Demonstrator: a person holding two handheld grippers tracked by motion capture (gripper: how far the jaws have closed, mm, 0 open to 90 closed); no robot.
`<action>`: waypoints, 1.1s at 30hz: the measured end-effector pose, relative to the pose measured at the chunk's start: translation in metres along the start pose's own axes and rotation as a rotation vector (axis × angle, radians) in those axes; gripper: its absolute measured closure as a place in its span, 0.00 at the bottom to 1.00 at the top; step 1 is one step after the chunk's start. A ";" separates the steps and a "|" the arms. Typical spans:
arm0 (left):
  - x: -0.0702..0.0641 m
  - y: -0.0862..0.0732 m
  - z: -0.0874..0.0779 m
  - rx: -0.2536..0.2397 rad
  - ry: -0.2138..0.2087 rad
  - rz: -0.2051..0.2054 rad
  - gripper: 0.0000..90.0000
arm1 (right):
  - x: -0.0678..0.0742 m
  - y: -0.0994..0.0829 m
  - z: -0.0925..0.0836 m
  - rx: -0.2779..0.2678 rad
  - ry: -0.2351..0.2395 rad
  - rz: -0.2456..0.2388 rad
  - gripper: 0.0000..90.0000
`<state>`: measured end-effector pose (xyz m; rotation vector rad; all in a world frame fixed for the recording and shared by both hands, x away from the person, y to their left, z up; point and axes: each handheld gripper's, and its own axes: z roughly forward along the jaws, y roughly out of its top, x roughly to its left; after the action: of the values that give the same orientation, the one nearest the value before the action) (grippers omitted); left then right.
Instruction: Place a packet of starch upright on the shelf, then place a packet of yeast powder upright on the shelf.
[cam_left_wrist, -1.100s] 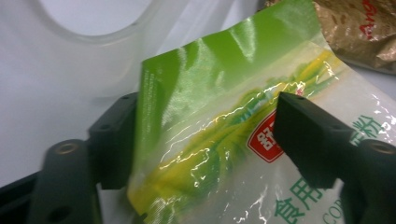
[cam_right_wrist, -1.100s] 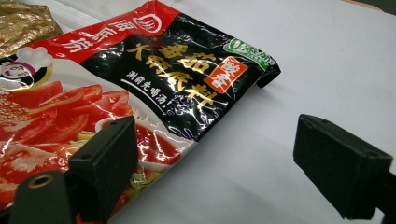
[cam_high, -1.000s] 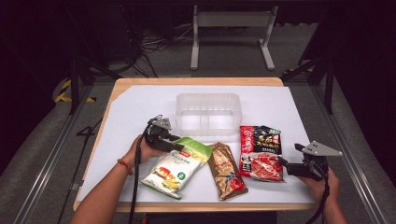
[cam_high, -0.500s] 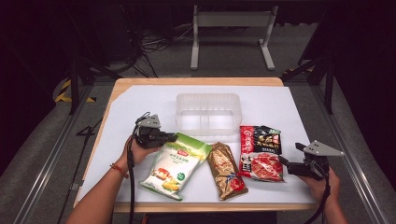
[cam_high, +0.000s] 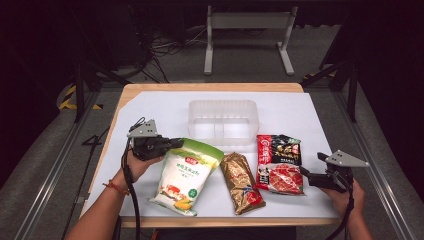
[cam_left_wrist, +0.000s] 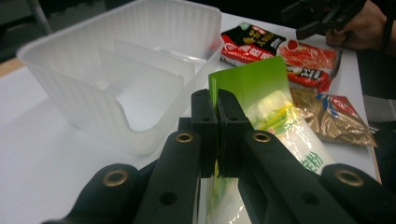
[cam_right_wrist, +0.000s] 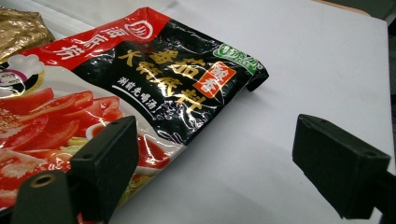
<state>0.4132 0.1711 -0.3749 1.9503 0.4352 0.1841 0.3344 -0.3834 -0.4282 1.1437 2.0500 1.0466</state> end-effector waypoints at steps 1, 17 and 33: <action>-0.002 0.003 -0.002 -0.007 -0.012 -0.001 0.98 | 0.000 0.000 0.000 -0.001 -0.001 0.002 0.17; -0.046 0.033 -0.029 -0.144 0.014 0.091 0.99 | -0.001 0.003 0.004 0.001 -0.001 0.010 0.17; -0.060 0.057 -0.033 -0.204 0.049 0.125 1.00 | 0.000 0.000 0.001 -0.001 0.006 0.023 0.18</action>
<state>0.3592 0.1561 -0.3054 1.7760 0.3136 0.3447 0.3352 -0.3832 -0.4290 1.1680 2.0453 1.0626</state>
